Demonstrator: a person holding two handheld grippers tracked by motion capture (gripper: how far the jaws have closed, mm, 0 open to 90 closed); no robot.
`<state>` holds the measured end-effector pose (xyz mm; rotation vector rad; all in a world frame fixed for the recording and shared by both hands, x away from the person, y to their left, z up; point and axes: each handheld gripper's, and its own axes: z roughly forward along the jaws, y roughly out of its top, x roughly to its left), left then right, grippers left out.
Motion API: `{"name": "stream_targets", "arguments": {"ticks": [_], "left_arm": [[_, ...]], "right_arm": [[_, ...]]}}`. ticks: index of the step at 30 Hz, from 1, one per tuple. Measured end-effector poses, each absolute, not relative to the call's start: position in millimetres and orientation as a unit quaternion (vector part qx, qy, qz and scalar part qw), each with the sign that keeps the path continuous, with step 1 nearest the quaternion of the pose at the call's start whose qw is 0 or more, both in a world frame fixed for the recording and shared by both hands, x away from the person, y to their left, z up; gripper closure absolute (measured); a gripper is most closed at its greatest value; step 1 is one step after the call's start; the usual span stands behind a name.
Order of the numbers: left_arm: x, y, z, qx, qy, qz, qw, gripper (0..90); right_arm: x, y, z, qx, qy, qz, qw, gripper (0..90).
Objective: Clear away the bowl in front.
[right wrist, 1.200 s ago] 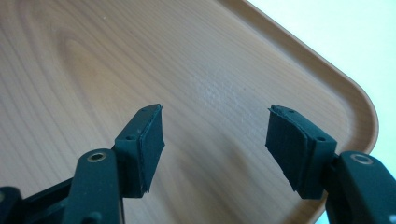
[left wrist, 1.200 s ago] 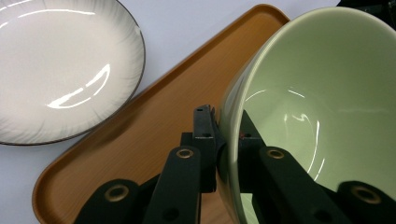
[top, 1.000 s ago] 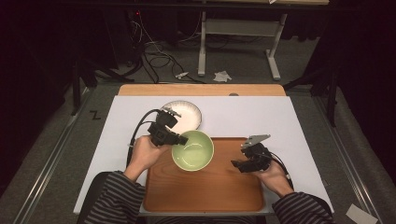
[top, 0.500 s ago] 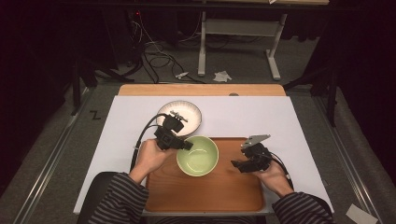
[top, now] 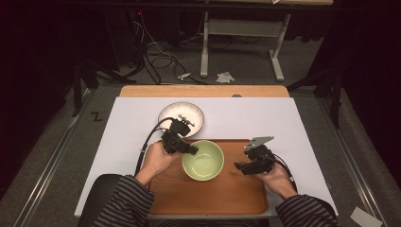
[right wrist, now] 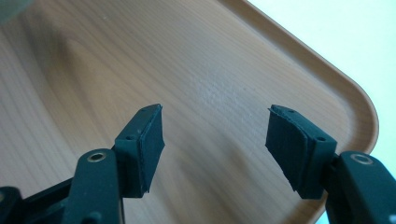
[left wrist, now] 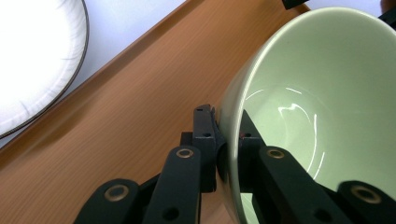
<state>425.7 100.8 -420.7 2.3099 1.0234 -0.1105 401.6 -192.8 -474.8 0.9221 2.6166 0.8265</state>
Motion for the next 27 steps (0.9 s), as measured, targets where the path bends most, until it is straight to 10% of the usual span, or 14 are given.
{"name": "stream_targets", "arguments": {"ticks": [27], "left_arm": [[450, 92, -455, 0.862, 0.421, -0.046, 0.277, 83.9]], "right_arm": [[401, -193, -475, 0.315, 0.897, 0.284, 0.124, 37.9]]}}
